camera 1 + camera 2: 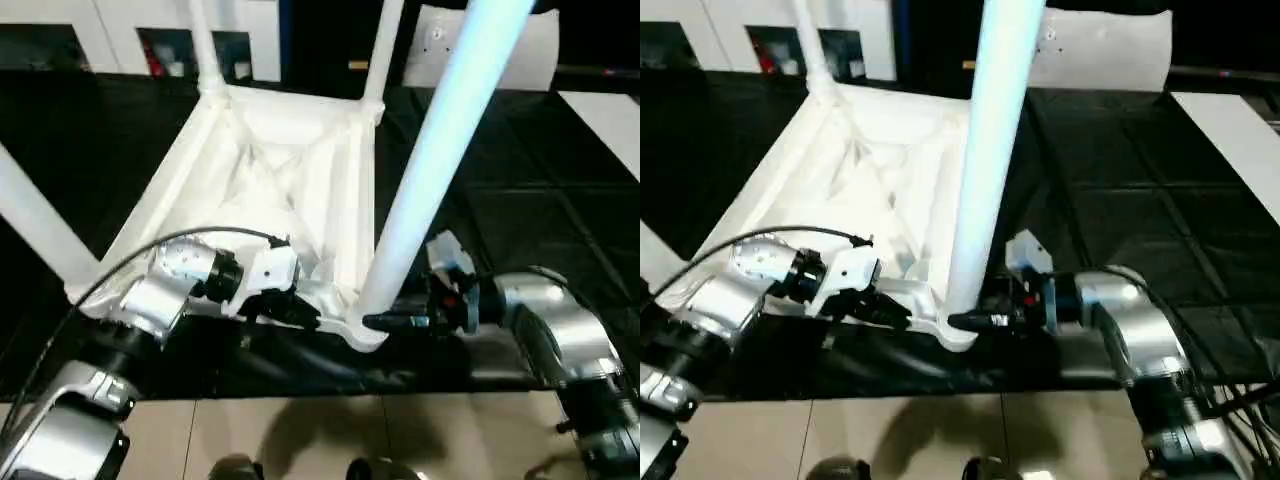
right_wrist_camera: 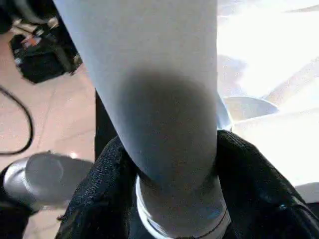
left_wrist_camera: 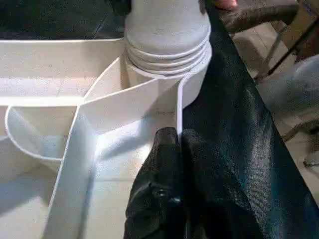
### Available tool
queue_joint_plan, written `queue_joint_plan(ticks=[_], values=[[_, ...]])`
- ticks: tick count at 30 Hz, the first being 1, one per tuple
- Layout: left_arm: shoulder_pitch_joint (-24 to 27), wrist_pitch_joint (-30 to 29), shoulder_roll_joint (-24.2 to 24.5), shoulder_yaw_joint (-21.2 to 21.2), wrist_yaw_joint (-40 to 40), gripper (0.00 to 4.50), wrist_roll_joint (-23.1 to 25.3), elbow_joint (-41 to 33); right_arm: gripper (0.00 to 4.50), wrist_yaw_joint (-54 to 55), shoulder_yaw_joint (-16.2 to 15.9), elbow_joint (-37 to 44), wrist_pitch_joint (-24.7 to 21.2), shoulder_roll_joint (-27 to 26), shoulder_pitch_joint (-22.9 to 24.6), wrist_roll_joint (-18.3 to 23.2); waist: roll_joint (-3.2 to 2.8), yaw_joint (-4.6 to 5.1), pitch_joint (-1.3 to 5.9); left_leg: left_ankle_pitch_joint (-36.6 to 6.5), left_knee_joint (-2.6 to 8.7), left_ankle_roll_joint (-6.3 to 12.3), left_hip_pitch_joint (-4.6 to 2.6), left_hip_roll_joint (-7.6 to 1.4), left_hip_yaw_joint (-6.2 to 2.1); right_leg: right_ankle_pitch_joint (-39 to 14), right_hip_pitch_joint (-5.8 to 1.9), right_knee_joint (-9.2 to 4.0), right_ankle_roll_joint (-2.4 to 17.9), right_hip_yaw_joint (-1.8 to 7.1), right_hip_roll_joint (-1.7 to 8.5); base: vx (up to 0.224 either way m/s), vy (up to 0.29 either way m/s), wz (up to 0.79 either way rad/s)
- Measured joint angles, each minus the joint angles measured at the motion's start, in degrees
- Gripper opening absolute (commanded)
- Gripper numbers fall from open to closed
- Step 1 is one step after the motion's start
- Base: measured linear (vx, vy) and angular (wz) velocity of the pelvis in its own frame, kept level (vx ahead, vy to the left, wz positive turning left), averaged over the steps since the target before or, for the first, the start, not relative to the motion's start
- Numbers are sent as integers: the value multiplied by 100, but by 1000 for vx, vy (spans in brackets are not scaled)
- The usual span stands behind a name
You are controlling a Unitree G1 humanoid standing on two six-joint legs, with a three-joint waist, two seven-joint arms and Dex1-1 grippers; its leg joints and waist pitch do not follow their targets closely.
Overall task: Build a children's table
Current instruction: Rotate leg to tighten
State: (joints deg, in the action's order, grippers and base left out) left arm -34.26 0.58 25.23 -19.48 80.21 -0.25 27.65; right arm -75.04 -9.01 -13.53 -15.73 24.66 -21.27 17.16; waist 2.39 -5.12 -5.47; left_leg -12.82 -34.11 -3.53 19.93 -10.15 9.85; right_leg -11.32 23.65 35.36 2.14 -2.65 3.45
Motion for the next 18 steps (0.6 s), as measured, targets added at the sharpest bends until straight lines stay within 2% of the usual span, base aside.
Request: queue_joint_plan(ticks=[3, 5, 9, 13, 18], values=[[73, -400, -92, 114, -341, 0, 58, -81, 205, 658, 167, 194, -121, -254, 223, -52, 2, 49, 1, 7, 2, -27, -51, 0, 0, 15, -44, -10, -5, 2, 1, 0, 0, 0], [82, -668, -174, 179, -634, 0, 164, -128, 205, 1207, 256, 231, -219, -479, 256, -178, 4, 151, 0, 5, 3, -59, -91, 0, 0, -4, -79, -22, -49, 3, 0, -53, 1, -3], [93, -1342, -631, 420, -1607, 0, 357, -170, 202, 2848, 599, 322, -503, -1255, 248, -618, 4, 353, 4, 26, 12, -66, -92, 7, -2, -12, -80, -63, -63, 6, 0, -41, 8, -3], [54, -1740, -1086, 612, -2614, 0, 475, -121, 199, 4502, 846, 20, -622, -2088, -84, -953, 8, 548, 5, 30, 35, -64, -81, 12, -10, -12, -70, -154, -63, -7, -2, 0, 0, 0], [28, -1803, -1281, 671, -3092, 0, 560, -90, 199, 5458, 941, -152, -650, -2576, -312, -1161, 10, 639, 6, 33, 46, -56, -75, 18, -4, -10, -71, -206, -59, 4, -4, 0, 0, 0]])
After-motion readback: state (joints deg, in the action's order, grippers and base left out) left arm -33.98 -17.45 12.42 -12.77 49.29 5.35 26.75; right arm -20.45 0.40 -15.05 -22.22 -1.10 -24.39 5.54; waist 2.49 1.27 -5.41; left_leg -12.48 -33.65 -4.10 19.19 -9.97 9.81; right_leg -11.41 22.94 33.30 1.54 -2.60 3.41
